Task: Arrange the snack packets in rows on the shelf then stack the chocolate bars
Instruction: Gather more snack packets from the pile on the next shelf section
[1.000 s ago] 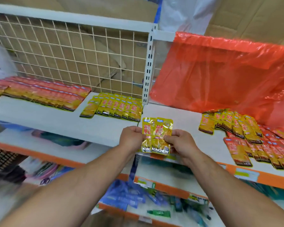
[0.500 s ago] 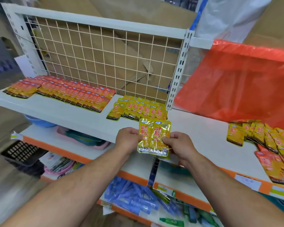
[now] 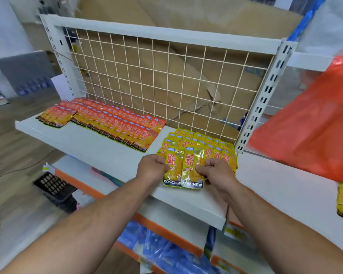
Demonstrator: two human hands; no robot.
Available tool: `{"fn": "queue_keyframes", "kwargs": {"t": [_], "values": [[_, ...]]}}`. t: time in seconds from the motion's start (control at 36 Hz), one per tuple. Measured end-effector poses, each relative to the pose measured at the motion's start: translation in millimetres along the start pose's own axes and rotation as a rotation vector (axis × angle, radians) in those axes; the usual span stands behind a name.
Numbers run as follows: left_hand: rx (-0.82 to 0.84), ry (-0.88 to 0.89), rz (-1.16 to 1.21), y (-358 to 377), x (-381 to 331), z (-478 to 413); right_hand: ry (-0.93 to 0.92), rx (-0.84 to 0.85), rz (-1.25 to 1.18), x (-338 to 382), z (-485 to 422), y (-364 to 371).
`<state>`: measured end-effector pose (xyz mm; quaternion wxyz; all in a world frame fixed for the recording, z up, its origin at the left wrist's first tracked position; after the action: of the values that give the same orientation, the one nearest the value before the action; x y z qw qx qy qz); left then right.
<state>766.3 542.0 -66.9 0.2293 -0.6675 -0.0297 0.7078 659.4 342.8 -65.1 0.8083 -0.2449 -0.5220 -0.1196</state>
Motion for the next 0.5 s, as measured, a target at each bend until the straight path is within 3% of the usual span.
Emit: {"fn": "queue_keyframes", "kwargs": {"t": [0.31, 0.5], "values": [[0.133, 0.069, -0.068, 6, -2, -72, 0.032, -0.162, -0.002, 5, -31, 11], [0.201, 0.258, -0.384, 14, -8, -102, 0.048, -0.271, -0.016, 7, -37, 17]]}}
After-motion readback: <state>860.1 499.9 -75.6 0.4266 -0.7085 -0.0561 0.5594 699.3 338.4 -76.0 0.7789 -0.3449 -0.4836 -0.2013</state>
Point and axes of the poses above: each hand's wrist, its own z-axis away from the middle knuckle, its own y-axis out of the palm, x = y × z, the point moved 9 cm from there along -z, towards the middle knuckle, and after that the axes turned 7 degrees about y, right-handed, at the moved point
